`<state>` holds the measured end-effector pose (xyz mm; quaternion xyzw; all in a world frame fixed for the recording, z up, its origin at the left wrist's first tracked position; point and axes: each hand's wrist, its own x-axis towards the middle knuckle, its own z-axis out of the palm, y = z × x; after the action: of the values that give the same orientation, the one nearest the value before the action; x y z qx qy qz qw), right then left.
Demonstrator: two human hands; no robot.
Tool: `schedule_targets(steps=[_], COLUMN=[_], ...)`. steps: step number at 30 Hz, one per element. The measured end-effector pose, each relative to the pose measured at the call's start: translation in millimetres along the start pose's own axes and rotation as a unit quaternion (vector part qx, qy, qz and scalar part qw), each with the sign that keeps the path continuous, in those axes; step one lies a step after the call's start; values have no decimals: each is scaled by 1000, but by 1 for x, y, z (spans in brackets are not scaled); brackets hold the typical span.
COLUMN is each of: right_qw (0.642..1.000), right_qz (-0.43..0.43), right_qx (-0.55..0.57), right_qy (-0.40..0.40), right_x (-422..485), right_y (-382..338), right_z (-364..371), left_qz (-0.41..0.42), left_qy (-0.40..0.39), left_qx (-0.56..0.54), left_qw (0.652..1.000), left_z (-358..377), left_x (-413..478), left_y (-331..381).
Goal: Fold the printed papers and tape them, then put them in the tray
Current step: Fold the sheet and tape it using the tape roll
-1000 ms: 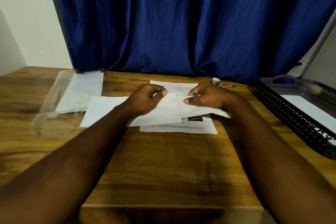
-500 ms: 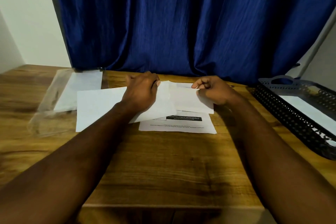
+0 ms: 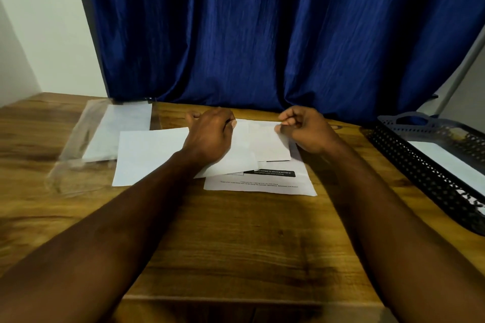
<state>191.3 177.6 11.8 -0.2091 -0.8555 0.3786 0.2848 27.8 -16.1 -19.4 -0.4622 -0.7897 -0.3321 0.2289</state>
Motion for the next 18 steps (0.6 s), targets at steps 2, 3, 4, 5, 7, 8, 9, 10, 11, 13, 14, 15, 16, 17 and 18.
schedule_targets(steps=[2, 3, 4, 5, 7, 8, 9, 10, 11, 13, 14, 15, 16, 17, 18], right_qw=[999, 999, 999, 1000, 1000, 1000, 1000, 1000, 1000, 999, 999, 1000, 999, 999, 998], right_qz=[23, 24, 22, 19, 8, 2, -4, -8, -10, -6, 3, 14, 22, 27, 28], right_qx=[-22, -25, -21, -13, 4, 7, 7, 6, 7, 11, 15, 20, 26, 33, 42], right_qy=[-20, -25, -22, -14, 5, 11, 14, 16, 20, 31, 30, 20, 3, -15, -31], right_x=[0, 1, 0, 0, -1, -2, -2, -1, 0, 3, 4, 4, 4, 3, 2], right_y=[1, 2, 1, 0, -2, -3, -5, -6, -7, -6, -5, -2, 0, 1, 3], right_z=[-6, -6, -4, -2, 5, 8, 11, 13, 13, 10, 7, 4, 1, -2, -3], left_qz=[-5, -4, -2, -1, -1, -2, -5, -8, -13, -26, -29, -29, -27, -24, -23], left_qy=[4, 5, 7, 8, 10, 10, 11, 12, 15, 18, 17, 15, 12, 9, 7], left_qx=[-2, -3, -4, -4, -2, -1, -1, -3, -7, -25, -34, -39, -40, -37, -35], left_qw=[1000, 1000, 1000, 1000, 1000, 1000, 1000, 1000, 1000, 999, 999, 999, 999, 999, 999], left_z=[0, 1, 1, 2, 2, 1, 1, 0, -1, -3, -4, -4, -5, -5, -6], left_x=[0, 0, 0, -1, 0, 0, 0, 0, 0, -1, -1, -2, -2, -3, -3], left_y=[-1, -1, 0, 0, 1, 1, 1, 1, 1, 2, 3, 4, 5, 6, 6])
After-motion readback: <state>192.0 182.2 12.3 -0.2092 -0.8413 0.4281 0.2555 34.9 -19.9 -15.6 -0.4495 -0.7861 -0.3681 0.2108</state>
